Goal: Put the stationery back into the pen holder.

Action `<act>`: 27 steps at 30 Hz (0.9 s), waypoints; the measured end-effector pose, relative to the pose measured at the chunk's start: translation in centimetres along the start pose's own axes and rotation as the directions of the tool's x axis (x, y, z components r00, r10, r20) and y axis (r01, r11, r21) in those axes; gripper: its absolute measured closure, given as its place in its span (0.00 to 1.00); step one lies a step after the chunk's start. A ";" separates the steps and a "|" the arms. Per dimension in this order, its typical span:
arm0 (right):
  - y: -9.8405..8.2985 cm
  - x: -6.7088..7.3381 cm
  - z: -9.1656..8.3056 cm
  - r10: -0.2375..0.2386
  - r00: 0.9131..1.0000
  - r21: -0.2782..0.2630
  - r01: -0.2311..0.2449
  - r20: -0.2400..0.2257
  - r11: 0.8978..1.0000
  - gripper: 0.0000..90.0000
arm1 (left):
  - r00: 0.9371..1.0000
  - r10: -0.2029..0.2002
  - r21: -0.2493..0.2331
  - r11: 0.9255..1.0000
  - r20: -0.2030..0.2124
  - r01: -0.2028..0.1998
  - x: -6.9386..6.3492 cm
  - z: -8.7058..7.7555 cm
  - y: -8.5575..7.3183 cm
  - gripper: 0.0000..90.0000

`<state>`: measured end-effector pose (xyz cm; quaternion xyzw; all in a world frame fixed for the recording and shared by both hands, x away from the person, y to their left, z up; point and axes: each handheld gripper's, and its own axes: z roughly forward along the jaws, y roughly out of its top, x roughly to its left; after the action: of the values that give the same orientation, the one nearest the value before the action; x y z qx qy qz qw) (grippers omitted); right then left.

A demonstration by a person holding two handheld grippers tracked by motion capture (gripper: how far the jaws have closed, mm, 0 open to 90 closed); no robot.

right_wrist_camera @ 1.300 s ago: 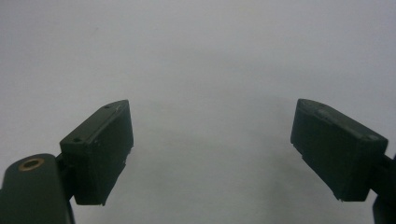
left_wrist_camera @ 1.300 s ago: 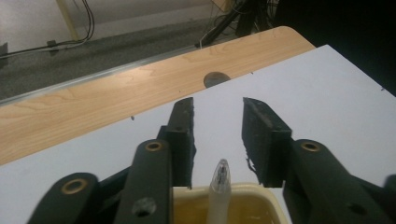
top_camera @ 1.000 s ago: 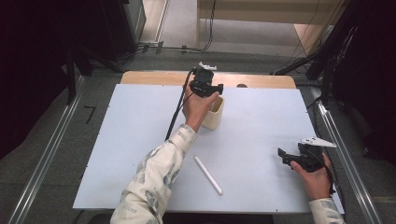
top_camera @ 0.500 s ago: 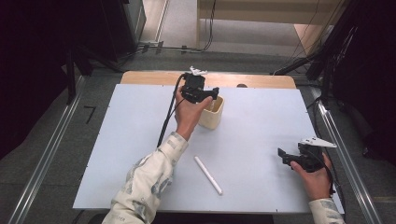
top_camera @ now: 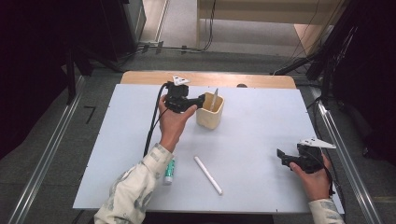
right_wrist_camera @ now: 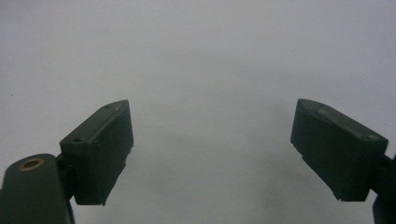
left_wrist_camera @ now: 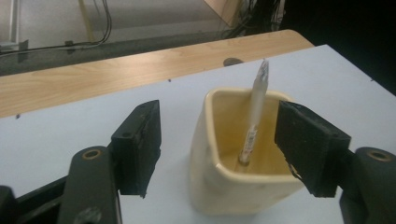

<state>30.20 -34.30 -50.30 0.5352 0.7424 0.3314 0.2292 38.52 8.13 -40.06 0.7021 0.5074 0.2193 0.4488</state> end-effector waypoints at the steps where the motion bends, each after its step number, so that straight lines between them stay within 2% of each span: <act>1: 0.0 0.1 0.0 -0.001 1.000 -0.001 0.001 -0.001 1.000 0.13 | 1.000 -0.003 0.002 1.000 -0.004 0.003 0.2 -0.2 -0.2 0.33; 6: 0.0 0.3 -0.1 -0.004 1.000 -0.001 0.004 -0.001 1.000 0.13 | 0.999 0.003 0.007 1.000 -0.039 -0.002 0.9 -0.9 -1.4 0.31; 10: 0.0 0.4 -0.2 -0.004 1.000 -0.004 0.004 -0.003 1.000 0.13 | 0.997 0.001 0.025 1.000 -0.077 0.001 1.0 -0.7 -2.3 0.23; 16: -0.1 0.5 -0.4 -0.005 1.000 -0.008 0.005 -0.008 1.000 0.13 | 0.995 0.015 0.044 0.999 -0.100 -0.011 1.0 -1.0 -3.5 0.21; 21: 0.0 0.7 -0.4 -0.008 1.000 -0.006 0.008 -0.011 1.000 0.13 | 0.994 0.001 0.055 0.998 -0.112 0.005 1.2 -1.4 -4.9 0.21; 27: -0.1 0.8 -0.5 -0.011 1.000 -0.009 0.011 -0.011 1.000 0.13 | 0.992 0.003 0.082 0.997 -0.125 0.007 1.6 -1.6 -6.4 0.21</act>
<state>29.57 -33.62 -50.02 0.5284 0.7450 0.3364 0.2293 34.66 10.72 -44.95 0.7043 0.5438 0.2415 0.3872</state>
